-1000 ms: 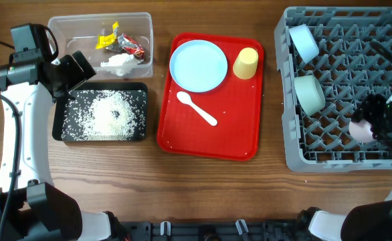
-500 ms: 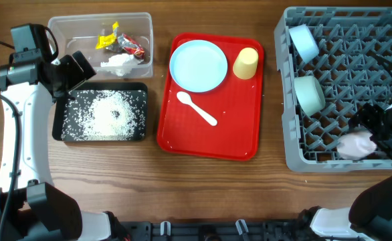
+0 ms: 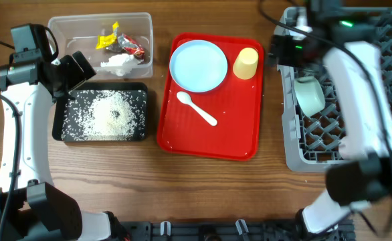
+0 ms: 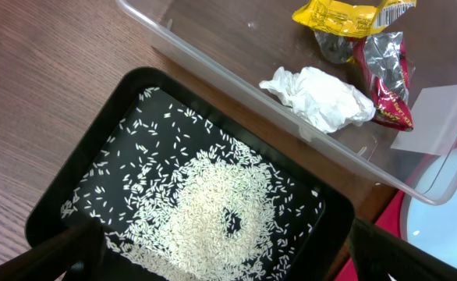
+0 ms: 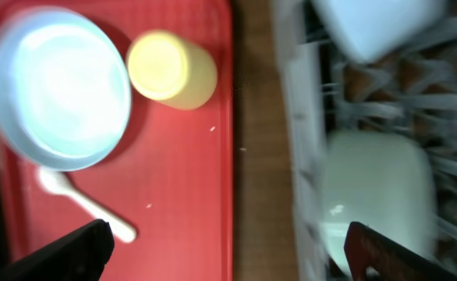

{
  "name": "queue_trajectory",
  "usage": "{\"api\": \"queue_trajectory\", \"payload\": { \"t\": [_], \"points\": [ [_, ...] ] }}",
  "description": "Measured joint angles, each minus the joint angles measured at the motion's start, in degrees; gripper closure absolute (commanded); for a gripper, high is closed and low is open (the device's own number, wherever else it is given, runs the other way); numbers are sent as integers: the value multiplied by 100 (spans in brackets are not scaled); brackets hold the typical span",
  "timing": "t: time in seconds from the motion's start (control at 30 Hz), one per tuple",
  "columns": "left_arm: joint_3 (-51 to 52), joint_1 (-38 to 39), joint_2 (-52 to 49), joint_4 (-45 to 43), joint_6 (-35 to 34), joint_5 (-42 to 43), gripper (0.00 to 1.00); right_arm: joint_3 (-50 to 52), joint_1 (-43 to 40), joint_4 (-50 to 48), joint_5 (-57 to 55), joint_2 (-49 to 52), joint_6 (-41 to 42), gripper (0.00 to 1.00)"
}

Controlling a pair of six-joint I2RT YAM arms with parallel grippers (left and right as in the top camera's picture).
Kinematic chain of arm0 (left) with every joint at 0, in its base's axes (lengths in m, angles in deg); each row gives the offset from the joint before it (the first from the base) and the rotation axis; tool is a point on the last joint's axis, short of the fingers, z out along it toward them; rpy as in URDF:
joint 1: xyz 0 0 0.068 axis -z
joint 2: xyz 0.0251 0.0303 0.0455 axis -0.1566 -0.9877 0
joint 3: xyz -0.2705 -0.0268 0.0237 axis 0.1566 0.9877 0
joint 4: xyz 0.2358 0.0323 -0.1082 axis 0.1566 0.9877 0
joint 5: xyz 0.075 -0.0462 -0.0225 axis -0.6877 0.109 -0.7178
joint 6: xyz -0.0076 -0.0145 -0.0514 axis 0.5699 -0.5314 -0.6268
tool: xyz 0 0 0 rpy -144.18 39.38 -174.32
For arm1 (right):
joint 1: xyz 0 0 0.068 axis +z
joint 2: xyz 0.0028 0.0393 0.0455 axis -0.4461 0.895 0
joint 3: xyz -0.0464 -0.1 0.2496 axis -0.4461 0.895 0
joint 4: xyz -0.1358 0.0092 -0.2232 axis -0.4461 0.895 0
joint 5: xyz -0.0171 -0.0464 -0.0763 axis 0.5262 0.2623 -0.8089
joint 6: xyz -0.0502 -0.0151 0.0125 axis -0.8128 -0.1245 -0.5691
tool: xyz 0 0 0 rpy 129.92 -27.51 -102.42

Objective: Sort waste into correct bins and load items into the dishwasher rack
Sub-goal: 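Move the right gripper to the yellow cup and grasp it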

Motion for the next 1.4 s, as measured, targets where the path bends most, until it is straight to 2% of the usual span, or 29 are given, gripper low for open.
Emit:
{"api": "queue_trajectory", "payload": {
  "t": [0.13, 0.33, 0.47, 0.57, 0.73, 0.87, 0.97, 1.03, 1.07, 1.13, 1.33, 1.4],
  "points": [
    [0, 0, 0, -2, 0, 0, 0, 17, 391, -1311, -39, 1484, 11, 3],
    [0, 0, 0, -2, 0, 0, 0, 22, 763, -2391, -603, 1762, 11, 3],
    [0, 0, 0, 0, 0, 0, 0, 20, 748, -2415, -649, 2354, 11, 6],
    [0, 0, 0, -2, 0, 0, 0, 20, 745, -2417, -671, 2492, -24, 20],
    [0, 0, 0, 0, 0, 0, 0, 20, 737, -2387, -688, 2494, -223, 36],
    [0, 0, 0, 0, 0, 0, 0, -37, 739, -1954, -662, 2483, -304, 44],
    [0, 0, 0, -2, 0, 0, 0, -61, 741, -1204, -437, 2413, -413, 46],
    [0, 0, 0, -4, 0, 0, 0, -61, 737, -737, -210, 2385, -455, 43],
    [0, 0, 0, 0, 0, 0, 0, -61, 737, -492, -74, 2374, -472, 36],
    [0, 0, 0, 0, 0, 0, 0, -55, 743, -90, 181, 2363, -476, 30],
    [0, 0, 0, 0, 0, 0, 0, -44, 822, 144, 417, 2363, -448, 26],
    [0, 0, 0, 0, 0, 0, 0, -44, 868, 144, 435, 2363, -424, 12]
  ]
}}
